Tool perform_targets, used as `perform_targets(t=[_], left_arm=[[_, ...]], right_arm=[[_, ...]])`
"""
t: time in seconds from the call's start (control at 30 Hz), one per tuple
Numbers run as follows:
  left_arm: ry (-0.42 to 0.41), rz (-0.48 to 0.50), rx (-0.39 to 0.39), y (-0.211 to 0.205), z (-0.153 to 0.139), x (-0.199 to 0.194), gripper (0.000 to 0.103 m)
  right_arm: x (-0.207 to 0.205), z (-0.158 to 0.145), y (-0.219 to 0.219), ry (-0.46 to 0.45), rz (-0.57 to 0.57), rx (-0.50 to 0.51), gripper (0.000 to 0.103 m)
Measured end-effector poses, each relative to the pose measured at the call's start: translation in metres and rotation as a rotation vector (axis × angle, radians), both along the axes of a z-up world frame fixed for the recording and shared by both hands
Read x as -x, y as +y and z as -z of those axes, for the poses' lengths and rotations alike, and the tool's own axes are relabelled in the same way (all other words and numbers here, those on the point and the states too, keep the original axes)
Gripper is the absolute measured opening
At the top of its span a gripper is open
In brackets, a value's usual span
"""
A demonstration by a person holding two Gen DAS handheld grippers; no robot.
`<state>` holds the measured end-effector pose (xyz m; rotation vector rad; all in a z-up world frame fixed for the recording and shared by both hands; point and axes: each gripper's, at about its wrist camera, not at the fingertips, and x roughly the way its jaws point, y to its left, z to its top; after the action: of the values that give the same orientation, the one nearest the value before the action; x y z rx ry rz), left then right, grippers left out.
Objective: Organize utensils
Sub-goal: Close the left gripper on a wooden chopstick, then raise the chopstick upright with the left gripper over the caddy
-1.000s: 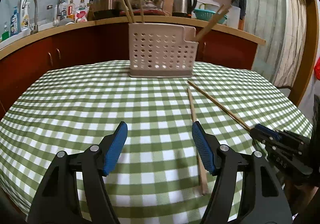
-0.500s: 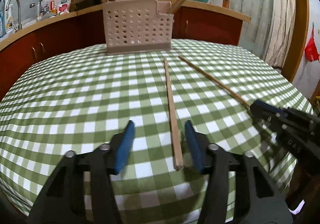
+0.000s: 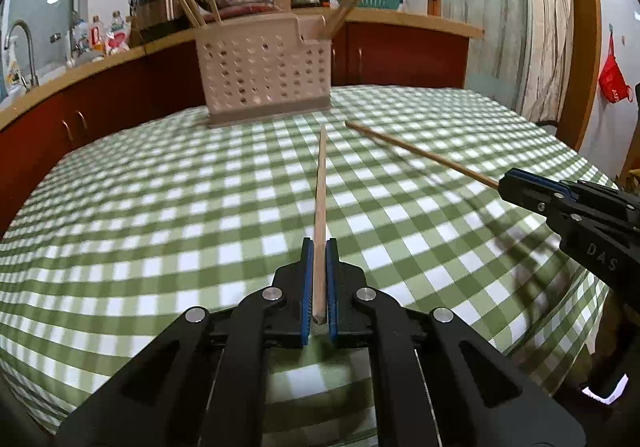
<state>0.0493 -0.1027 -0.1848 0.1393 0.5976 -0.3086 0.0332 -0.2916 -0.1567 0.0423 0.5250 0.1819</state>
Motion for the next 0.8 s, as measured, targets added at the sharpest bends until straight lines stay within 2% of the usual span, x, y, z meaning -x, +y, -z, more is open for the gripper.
perform_targets(t=[0.37, 0.8], left_arm=[[-0.162, -0.034, 0.032, 0.023, -0.051, 0.017, 0.007], [-0.293, -0.093, 0.094, 0.056, -0.117, 0.024, 0.007]], right_arm=[[0.015, -0.043, 0.010, -0.120, -0.014, 0.020, 0.006], [0.023, -0.099, 0.013, -0.241, -0.031, 0.005, 0.006]])
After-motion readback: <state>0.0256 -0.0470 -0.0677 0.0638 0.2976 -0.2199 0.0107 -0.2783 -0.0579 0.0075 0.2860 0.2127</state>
